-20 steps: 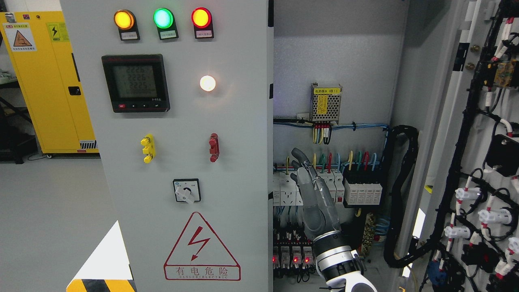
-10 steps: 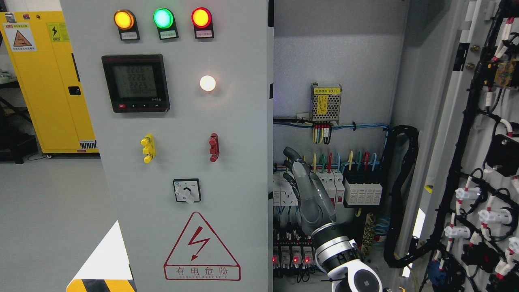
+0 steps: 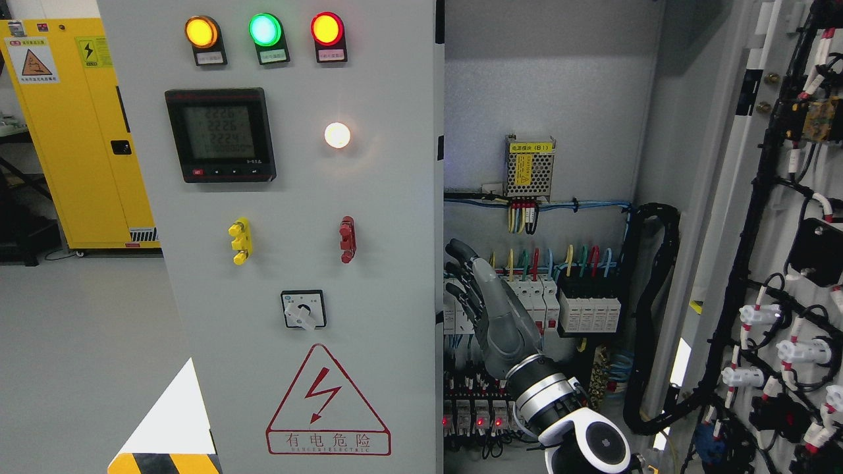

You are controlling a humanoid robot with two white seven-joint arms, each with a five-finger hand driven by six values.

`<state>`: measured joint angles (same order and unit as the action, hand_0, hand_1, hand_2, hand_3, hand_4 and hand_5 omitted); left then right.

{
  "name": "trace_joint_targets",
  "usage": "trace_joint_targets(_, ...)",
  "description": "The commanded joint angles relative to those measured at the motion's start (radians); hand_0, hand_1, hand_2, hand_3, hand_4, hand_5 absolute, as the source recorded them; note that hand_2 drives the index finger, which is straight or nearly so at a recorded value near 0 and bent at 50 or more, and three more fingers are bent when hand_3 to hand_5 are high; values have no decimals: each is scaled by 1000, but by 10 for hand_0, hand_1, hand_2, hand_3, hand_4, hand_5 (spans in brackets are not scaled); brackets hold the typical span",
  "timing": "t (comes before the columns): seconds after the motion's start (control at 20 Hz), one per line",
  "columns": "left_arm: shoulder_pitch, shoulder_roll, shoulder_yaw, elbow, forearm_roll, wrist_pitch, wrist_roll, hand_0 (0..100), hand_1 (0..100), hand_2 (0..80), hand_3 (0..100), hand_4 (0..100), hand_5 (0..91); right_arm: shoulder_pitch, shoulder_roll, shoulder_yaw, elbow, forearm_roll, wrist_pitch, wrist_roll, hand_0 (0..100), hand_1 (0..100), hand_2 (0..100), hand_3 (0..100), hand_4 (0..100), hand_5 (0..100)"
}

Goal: Open door with both hands
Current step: 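Hook the right hand fingers behind the indicator-light door edge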

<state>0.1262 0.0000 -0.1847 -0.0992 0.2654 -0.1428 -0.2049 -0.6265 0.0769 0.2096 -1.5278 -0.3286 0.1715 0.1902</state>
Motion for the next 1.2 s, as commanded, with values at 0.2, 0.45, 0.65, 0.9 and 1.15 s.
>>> trace_joint_targets(0.2, 0, 24, -1, 1, 0, 2, -2, 352, 228, 0, 0, 0, 0, -36, -2, -67, 92, -32, 3, 147, 214, 111, 0, 0, 0, 0)
trace_joint_targets(0.45, 0, 24, -1, 1, 0, 2, -2, 353, 228, 0, 0, 0, 0, -62, -2, -101, 152, -65, 3, 202, 214, 110, 0, 0, 0, 0)
trace_joint_targets(0.65, 0, 26, 1, 1, 0, 2, -2, 354, 228, 0, 0, 0, 0, -67, -3, -98, 155, -121, 5, 236, 214, 110, 0, 0, 0, 0)
trace_joint_targets(0.9, 1, 26, 1, 1, 0, 0, -2, 355, 228, 0, 0, 0, 0, -96, -6, -108, 195, -124, 23, 239, 214, 110, 0, 0, 0, 0)
trace_joint_targets(1.15, 1, 23, 1, 1, 0, 0, -2, 356, 227, 0, 0, 0, 0, -118, -5, -122, 232, -124, 23, 296, 214, 109, 0, 0, 0, 0)
